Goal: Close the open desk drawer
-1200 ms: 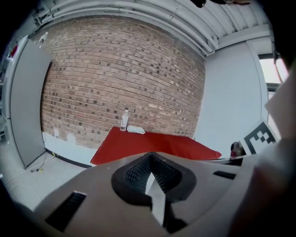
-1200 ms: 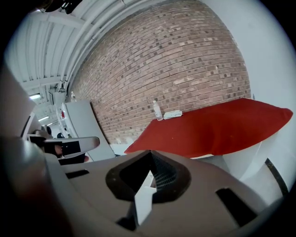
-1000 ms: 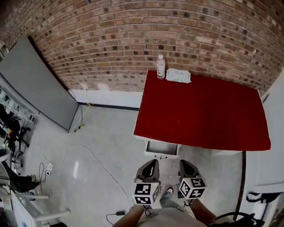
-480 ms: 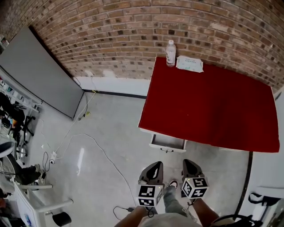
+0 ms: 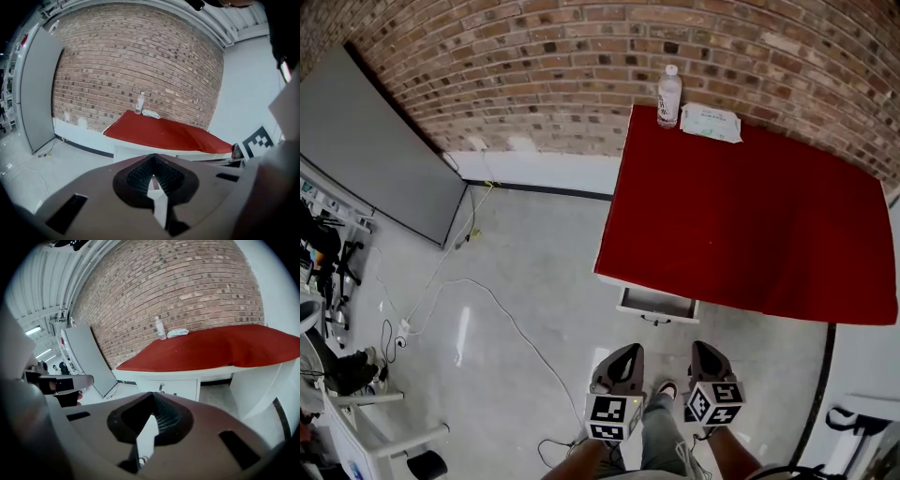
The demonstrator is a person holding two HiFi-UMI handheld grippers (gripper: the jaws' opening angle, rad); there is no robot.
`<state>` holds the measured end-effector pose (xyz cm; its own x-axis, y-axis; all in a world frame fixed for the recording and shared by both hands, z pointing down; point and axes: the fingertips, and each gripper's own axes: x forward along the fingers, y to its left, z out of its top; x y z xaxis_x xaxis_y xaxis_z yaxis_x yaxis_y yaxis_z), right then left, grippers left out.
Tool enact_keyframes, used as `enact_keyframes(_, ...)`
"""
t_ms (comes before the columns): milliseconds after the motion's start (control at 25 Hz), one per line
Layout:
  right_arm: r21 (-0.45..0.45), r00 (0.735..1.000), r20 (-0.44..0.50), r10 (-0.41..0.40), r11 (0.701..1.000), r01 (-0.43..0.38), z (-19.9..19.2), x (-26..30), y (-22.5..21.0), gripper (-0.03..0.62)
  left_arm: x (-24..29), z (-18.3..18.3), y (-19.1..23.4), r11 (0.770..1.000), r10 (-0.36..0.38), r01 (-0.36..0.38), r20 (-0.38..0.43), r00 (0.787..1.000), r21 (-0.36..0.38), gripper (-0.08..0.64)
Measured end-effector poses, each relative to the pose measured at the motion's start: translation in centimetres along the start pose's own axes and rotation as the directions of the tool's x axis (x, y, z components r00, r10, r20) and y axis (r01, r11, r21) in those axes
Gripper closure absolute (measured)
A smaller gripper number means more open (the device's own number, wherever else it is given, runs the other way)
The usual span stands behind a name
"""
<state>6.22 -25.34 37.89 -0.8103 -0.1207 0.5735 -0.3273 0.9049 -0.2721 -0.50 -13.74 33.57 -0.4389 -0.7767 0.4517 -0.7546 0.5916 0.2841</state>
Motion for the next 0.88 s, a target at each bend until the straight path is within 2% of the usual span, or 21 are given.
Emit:
enact_keyframes(120,-0.002,1.000,0.024,-0.013,1.000,0.013,-2.2,3.0,-0.5,0.594,2.2,-2.4,1.8,1.000,-0.017,0.017,0.018,1.000,-0.001,0.552)
enact_keyframes(240,0.008,0.998,0.052,-0.020,1.000,0.019,-5.8,7.0,-1.7,0.594,5.3,-6.5,4.0,0.999,-0.031,0.032,0.040,0.999,-0.010,0.552)
enact_keyframes(360,0.007,0.996,0.085,-0.036,0.999,0.035,-10.3,11.4,-3.7,0.594,8.8,-11.9,6.2,0.999,-0.038,0.039,0.059,0.998,-0.014,0.552)
enact_keyframes(560,-0.051,0.985,0.168,-0.037,0.998,0.046,-17.1,17.5,-6.2,0.594,14.1,-21.4,9.7,0.999,-0.045,0.046,0.079,0.996,-0.015,0.552)
enact_keyframes(680,-0.071,0.972,0.236,-0.020,0.997,0.038,-20.1,19.5,-7.6,0.594,16.9,-25.3,10.2,0.997,-0.076,0.079,0.113,0.991,-0.024,0.552)
enact_keyframes(880,-0.086,0.949,0.314,-0.031,0.994,0.061,-24.2,22.3,-10.6,0.594,20.9,-29.9,10.2,0.994,-0.111,0.107,0.171,0.979,0.032,0.552)
